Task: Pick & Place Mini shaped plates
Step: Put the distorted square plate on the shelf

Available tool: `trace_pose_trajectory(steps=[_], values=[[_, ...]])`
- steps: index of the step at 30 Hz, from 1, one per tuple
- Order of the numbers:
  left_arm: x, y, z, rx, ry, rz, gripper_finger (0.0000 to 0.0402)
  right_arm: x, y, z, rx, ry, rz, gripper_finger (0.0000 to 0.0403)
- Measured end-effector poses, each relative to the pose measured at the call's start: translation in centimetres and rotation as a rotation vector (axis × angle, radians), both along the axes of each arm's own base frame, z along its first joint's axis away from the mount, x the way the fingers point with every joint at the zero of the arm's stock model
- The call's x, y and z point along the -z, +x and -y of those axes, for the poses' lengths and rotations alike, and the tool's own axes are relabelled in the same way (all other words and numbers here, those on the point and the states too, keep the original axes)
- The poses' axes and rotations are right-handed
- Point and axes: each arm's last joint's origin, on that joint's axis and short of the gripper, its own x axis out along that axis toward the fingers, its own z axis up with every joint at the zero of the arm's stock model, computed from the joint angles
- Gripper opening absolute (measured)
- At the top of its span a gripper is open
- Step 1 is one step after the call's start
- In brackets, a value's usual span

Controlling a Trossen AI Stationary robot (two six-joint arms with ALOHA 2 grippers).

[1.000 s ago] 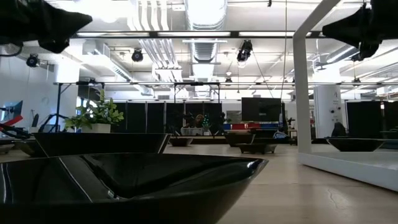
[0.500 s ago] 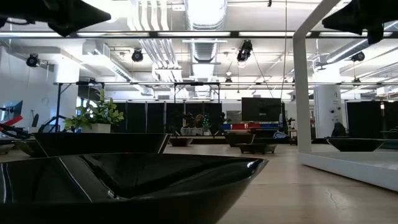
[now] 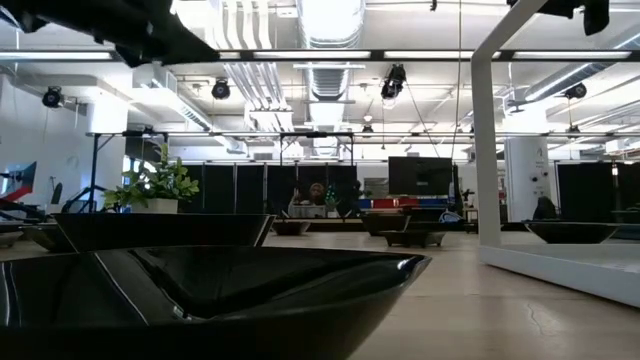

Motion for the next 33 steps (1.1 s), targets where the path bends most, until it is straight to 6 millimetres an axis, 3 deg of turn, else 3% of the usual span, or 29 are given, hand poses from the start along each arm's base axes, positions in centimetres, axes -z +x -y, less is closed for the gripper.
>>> trace_pose_trajectory(steps=[18,26,33], values=[[0.6,2.7,-0.5,0.150,-0.065,-0.062,0.0000,1.7,5.1,-0.4,-0.170,-0.022,0.012,0.0068],[0.3,3.3,-0.5,0.154,-0.067,-0.065,0.0000,3.4,7.6,2.2,-0.228,0.139,-0.108,0.0068],[0.0,3.4,-0.4,0.157,-0.106,-0.016,0.0000,2.9,8.6,4.7,-0.204,0.281,-0.275,0.0068]])
